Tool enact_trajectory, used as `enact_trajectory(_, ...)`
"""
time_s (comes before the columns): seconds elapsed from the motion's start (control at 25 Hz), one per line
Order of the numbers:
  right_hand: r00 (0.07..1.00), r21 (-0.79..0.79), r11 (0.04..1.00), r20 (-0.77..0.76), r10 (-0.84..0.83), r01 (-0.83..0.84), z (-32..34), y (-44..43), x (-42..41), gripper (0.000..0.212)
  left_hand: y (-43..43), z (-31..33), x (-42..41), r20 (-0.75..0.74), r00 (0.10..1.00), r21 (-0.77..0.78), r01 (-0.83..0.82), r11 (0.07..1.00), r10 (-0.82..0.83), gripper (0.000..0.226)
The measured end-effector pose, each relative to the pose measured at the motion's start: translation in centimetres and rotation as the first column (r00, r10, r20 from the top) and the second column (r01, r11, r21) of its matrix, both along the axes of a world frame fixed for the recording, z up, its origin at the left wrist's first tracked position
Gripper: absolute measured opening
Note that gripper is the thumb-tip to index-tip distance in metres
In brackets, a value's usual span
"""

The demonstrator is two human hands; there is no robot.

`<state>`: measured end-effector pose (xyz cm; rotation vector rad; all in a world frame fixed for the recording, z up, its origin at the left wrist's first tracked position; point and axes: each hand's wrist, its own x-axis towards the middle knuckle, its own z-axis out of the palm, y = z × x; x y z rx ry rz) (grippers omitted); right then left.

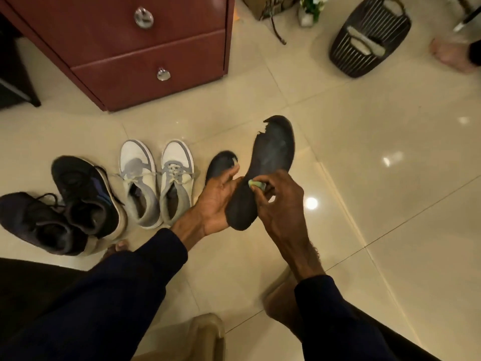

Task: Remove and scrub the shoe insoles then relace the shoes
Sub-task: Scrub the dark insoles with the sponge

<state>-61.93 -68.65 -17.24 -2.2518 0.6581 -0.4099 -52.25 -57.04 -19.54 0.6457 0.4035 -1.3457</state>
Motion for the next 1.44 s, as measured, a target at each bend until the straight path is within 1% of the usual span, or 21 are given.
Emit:
enact_trajectory(0.08,0.999,-0.027,0.999,0.02,0.045,-0.044,3.9,1.3,0.7,0.018,0.0,4.0,0.6,0.015,1.0,-0.01,-0.003,1.0,0.004,0.054)
enact_trajectory(0.16,0.98,-0.073,0.979,0.049,0.195,-0.191,8.6,2.5,0.8,0.017,1.3,8.5,1.2,0.102,0.995,0.025,0.003,1.0,-0.005,0.059)
enact_trajectory(0.28,0.91,-0.107,0.904,-0.019,0.414,-0.414,15.4,4.7,-0.4,0.015,4.5,15.0,0.9,0.228,0.973,0.062,0.024,0.998,-0.037,0.052)
enact_trajectory(0.4,0.962,-0.435,0.864,-0.019,0.272,-0.253,18.7,6.8,-2.0,0.017,8.2,19.9,-1.6,0.252,0.967,0.087,0.018,0.996,-0.039,0.045)
enact_trajectory(0.44,0.974,-0.462,0.867,0.025,0.224,-0.187,19.5,7.9,-2.4,0.018,9.4,20.8,-2.6,0.26,0.965,0.094,0.015,0.995,-0.039,0.044)
enact_trajectory(0.52,0.957,-0.351,0.901,0.043,0.288,-0.255,20.4,11.3,-3.8,0.018,11.8,21.3,-4.4,0.271,0.962,0.112,0.0,0.994,-0.03,0.044)
enact_trajectory(0.64,0.843,-0.147,0.833,-0.018,0.537,-0.534,20.9,14.7,-6.5,0.016,15.0,20.8,-5.9,0.251,0.968,0.118,-0.056,0.991,0.025,0.043)
enact_trajectory(0.68,0.848,-0.174,0.831,-0.047,0.529,-0.528,20.8,14.8,-6.8,0.014,15.6,20.5,-6.3,0.23,0.972,0.113,-0.068,0.991,0.04,0.039)
enact_trajectory(0.76,0.932,-0.369,0.858,-0.084,0.351,-0.357,20.1,14.1,-6.8,0.012,16.2,20.2,-7.1,0.221,0.973,0.105,-0.095,0.99,0.07,0.035)
enact_trajectory(0.84,0.972,-0.457,0.861,-0.044,0.231,-0.225,20.0,14.4,-6.5,0.013,16.2,19.8,-7.5,0.224,0.971,0.114,-0.113,0.987,0.085,0.033)
enact_trajectory(0.92,0.909,-0.3,0.86,-0.065,0.413,-0.412,20.1,15.9,-6.7,0.013,16.3,19.4,-7.4,0.218,0.974,0.129,-0.086,0.988,0.057,0.035)
enact_trajectory(1.0,0.814,-0.096,0.809,-0.095,0.573,-0.58,20.8,16.5,-7.0,0.013,16.4,18.8,-7.0,0.198,0.98,0.096,-0.032,0.995,0.012,0.048)
enact_trajectory(1.04,0.808,-0.112,0.801,-0.133,0.575,-0.588,21.2,16.2,-7.0,0.012,16.3,18.9,-6.9,0.193,0.981,0.081,-0.024,0.996,0.008,0.048)
enact_trajectory(1.08,0.849,-0.215,0.822,-0.177,0.498,-0.527,21.1,15.6,-6.8,0.011,16.0,18.8,-6.9,0.191,0.981,0.087,-0.049,0.995,0.032,0.041)
enact_trajectory(1.16,0.958,-0.473,0.836,-0.202,0.206,-0.279,20.4,13.8,-6.4,0.013,15.4,18.8,-6.8,0.21,0.976,0.11,-0.085,0.99,0.06,0.034)
enact_trajectory(1.2,0.979,-0.504,0.844,-0.169,0.116,-0.186,20.3,13.4,-6.3,0.015,15.0,19.0,-6.8,0.211,0.976,0.114,-0.081,0.99,0.056,0.035)
enact_trajectory(1.24,0.982,-0.479,0.858,-0.132,0.138,-0.185,20.1,13.6,-6.4,0.015,14.8,18.9,-6.8,0.217,0.975,0.126,-0.068,0.99,0.04,0.037)
enact_trajectory(1.28,0.96,-0.377,0.883,-0.122,0.252,-0.28,20.0,14.2,-6.5,0.013,14.8,18.7,-6.7,0.218,0.976,0.145,-0.058,0.988,0.025,0.039)
enact_trajectory(1.36,0.866,-0.142,0.855,-0.127,0.484,-0.499,20.3,15.7,-7.1,0.01,15.0,18.6,-6.5,0.2,0.98,0.146,-0.02,0.989,-0.01,0.04)
enact_trajectory(1.4,0.831,-0.081,0.83,-0.147,0.537,-0.551,20.4,15.9,-7.4,0.009,15.1,18.4,-6.5,0.195,0.981,0.144,-0.011,0.989,-0.018,0.04)
enact_trajectory(1.44,0.827,-0.106,0.826,-0.189,0.53,-0.554,20.4,15.6,-7.4,0.009,15.2,18.5,-6.5,0.193,0.981,0.148,-0.016,0.989,-0.013,0.039)
